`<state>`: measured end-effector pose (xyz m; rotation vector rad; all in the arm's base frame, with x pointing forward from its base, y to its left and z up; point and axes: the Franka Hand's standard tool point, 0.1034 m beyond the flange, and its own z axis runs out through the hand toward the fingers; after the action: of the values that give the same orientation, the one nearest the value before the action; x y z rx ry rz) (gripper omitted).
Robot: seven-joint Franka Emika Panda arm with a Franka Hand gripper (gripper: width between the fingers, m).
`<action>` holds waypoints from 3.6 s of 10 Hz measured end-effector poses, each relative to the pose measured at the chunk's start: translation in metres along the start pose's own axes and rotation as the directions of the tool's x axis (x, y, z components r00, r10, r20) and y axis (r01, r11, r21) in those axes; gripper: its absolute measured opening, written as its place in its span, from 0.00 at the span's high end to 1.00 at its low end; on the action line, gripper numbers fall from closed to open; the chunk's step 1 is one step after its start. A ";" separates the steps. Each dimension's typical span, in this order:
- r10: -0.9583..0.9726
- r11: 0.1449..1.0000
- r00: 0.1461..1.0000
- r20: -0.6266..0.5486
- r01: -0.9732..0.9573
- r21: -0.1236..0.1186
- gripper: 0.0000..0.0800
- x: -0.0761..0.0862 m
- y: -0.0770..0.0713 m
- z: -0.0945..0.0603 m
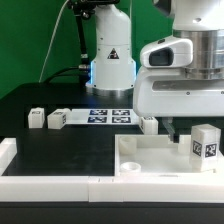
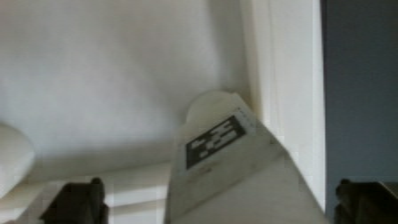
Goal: Assemble one leg
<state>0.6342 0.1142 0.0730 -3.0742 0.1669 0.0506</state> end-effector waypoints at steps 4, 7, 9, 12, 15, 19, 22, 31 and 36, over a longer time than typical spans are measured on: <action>-0.253 0.967 0.967 0.000 0.253 -0.010 0.34 0.000 0.004 0.001; -0.174 0.985 0.985 0.000 0.174 -0.008 0.64 0.000 0.004 0.001; 0.071 0.997 0.997 -0.001 -0.071 -0.004 0.64 -0.001 0.002 0.001; 0.502 0.865 0.865 0.001 -0.502 0.009 0.64 -0.002 0.002 0.005; 0.753 0.658 0.658 0.003 -0.753 0.006 0.64 -0.006 -0.008 0.006; 0.927 0.374 0.375 0.023 -0.927 0.011 0.64 -0.005 -0.009 0.006; 0.909 0.417 0.417 0.024 -0.909 0.011 0.35 -0.006 -0.010 0.006; 0.240 0.971 0.971 -0.002 -0.240 -0.004 0.19 -0.006 -0.012 0.005; -0.102 0.994 0.995 -0.003 0.102 -0.025 0.51 -0.005 -0.006 0.004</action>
Offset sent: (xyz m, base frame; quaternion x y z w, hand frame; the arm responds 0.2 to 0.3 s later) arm 0.0000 0.0000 0.0000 0.0000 0.0000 -0.0899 0.9960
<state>0.6303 0.1210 0.0691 -3.1027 0.0090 0.0407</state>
